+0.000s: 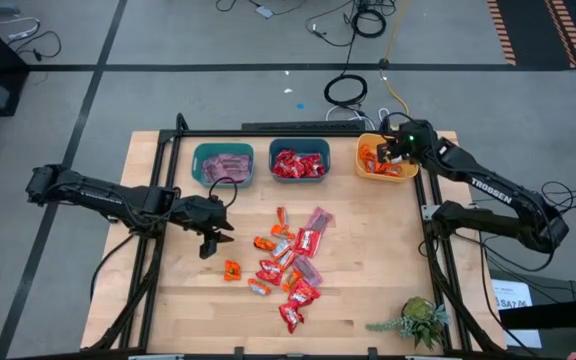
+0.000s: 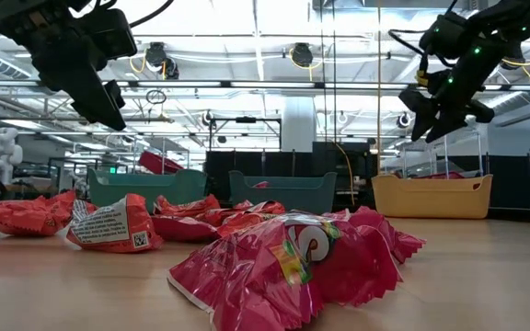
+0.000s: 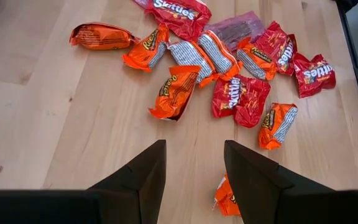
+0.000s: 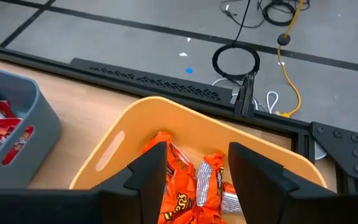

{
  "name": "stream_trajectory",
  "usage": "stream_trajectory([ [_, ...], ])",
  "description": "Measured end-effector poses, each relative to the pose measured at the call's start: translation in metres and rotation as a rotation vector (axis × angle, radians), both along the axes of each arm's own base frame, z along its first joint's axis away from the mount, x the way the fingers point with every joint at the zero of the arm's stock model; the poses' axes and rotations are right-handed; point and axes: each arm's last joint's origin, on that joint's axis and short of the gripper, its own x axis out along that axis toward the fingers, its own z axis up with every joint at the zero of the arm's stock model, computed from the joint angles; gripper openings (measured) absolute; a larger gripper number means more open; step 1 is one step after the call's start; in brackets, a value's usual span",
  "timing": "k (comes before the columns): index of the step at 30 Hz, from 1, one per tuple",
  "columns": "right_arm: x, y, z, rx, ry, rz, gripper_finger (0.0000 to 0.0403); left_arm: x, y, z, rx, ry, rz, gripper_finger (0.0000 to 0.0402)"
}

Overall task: Sort candy
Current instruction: Put the orange chocolate into the yellow bin

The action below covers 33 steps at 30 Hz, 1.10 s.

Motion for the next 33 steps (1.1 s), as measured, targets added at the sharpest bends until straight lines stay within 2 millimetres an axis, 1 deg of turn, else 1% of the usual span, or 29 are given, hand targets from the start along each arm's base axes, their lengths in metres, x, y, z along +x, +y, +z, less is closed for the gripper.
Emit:
stream_trajectory([
  [6,-0.003,0.002,0.004,-0.024,-0.009,0.0,0.0184,0.0,0.0,0.0,0.0,0.0,0.0,0.0171],
  [9,-0.003,0.003,0.007,-0.04,-0.022,-0.001,0.0208,0.0,0.0,0.0,0.0,0.0,0.0,0.0171],
  [15,-0.004,0.004,0.011,-0.071,-0.046,-0.002,0.0268,0.0,0.0,0.0,0.0,0.0,0.0,0.0171],
  [18,-0.004,0.004,0.011,-0.062,-0.062,-0.011,0.0285,0.0,0.0,0.0,0.0,0.0,0.0,0.0171],
  [21,-0.004,0.004,0.01,-0.036,-0.109,-0.034,0.0291,0.0,0.0,0.0,0.0,0.0,0.0,0.0171],
  [24,-0.001,0.006,0.011,0.018,-0.188,0.037,0.0292,0.0,0.0,0.0,0.0,-0.001,0.0,0.0171],
  [27,0.006,0.008,0.014,0.038,-0.247,0.194,0.0289,0.0,0.0,0.0,0.0,-0.001,0.0,0.0171],
  [33,0.022,0.023,0.012,0.05,-0.194,0.445,0.0269,0.0,0.0,0.0,0.0,-0.001,0.0,0.0171],
])
